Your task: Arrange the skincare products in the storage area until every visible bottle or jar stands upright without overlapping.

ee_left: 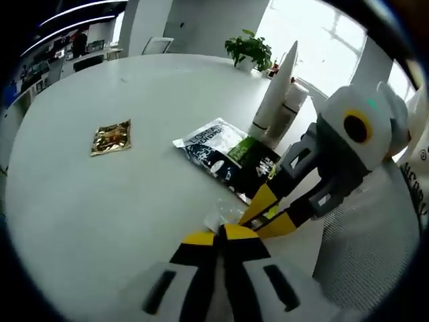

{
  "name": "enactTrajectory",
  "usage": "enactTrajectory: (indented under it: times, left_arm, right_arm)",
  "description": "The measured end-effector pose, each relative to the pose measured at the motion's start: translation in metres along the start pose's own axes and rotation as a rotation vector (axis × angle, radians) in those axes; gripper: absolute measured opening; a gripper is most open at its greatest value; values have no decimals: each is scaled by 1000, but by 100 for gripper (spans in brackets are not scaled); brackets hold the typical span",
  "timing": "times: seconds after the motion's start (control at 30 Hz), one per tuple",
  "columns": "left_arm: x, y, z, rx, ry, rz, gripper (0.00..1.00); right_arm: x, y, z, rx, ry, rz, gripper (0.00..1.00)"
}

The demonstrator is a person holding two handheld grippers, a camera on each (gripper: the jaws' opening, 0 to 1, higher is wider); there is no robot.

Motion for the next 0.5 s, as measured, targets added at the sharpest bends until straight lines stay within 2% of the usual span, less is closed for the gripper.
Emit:
enactTrajectory:
  times: [0.13,0.33,0.5]
  left_arm:
    - [4,0,0,-31,25,-4,6]
    - [16,6,-2,-127,119,-37,5]
    - [16,9,-14,-257,103,-21,10]
  right_arm:
    - [0,-1,0,-13,4,-6,7]
    - [0,-1,-1,-20,10,-9,6]
    - [-1,-2,-4,-22,27,-10,6]
Point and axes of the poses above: the point that each gripper's makers call its tool centre point, and the gripper's own axes: x roughly backward along the fingers, z roughly to its left, y roughly out of its top, the point moved 9 cm from there along x, roughly backward along the fingers, and after that the axes turned 10 degrees about x, right-handed, at the moved point
